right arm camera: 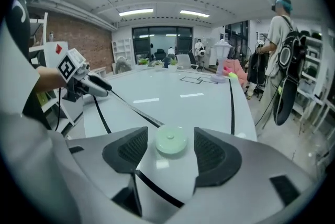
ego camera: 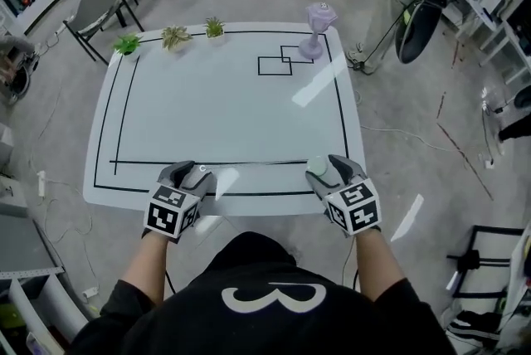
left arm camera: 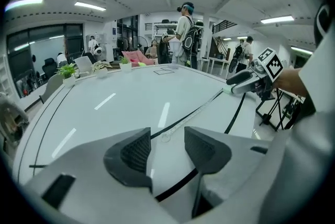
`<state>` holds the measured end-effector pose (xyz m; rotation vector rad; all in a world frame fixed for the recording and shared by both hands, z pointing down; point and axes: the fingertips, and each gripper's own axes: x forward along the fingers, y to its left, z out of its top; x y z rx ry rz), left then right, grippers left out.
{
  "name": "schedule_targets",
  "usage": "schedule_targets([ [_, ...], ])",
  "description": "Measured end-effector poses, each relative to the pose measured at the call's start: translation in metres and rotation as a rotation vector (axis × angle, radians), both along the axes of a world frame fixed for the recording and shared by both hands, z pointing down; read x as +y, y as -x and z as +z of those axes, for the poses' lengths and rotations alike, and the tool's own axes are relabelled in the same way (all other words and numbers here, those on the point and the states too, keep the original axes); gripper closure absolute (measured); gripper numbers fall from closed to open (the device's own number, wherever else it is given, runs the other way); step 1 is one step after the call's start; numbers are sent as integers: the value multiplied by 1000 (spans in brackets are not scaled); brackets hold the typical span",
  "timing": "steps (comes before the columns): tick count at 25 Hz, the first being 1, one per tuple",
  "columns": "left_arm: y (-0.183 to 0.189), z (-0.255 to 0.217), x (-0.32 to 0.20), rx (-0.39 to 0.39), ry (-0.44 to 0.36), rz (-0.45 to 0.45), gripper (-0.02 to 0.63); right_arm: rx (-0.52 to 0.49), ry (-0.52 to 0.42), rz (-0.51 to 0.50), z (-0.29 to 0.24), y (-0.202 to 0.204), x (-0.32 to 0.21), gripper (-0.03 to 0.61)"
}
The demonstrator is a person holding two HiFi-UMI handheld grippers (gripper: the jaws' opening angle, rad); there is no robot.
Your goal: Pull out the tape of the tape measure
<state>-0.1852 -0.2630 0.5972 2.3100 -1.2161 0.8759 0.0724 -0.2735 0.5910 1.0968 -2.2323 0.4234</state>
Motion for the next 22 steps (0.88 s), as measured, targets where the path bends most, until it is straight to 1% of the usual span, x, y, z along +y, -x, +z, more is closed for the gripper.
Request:
schedule_targets([
  [3,-11,-13,7,78,-48,21,423,-156,-5,36,-18,2,6,322],
  [5,-19,-25,13,119,-93,36,422,-269,-10,40,-34,9,12,322],
  [7,-26,-40,19,157,-126,41,422,-369,-16,9,-54,22,22,325],
  [9,-38,-52,31,223,-111,33,423,-435,-17,-49,-74,34,39,327],
  [10,-48,-58,38,275,-92,36,428,-456,-20,-74,-84,38,49,333],
  [11,-60,-67,45,337,-74,47,433,-473,-29,-93,-94,40,58,352],
  [13,-81,-89,57,449,-59,81,443,-505,-56,-121,-114,44,69,412],
  [14,-88,-100,61,485,-65,95,456,-518,-73,-132,-122,46,70,438],
  [16,-96,-122,66,530,-93,110,522,-538,-103,-149,-135,51,69,516],
  [17,-99,-132,68,548,-112,114,569,-546,-114,-155,-140,53,69,555],
  [18,-101,-142,69,562,-128,118,598,-553,-121,-161,-145,55,69,572],
  [20,-105,-157,72,571,-154,130,604,-559,-134,-181,-153,61,73,574],
  [22,-110,-166,74,552,-173,148,606,-558,-146,-204,-161,65,78,575],
])
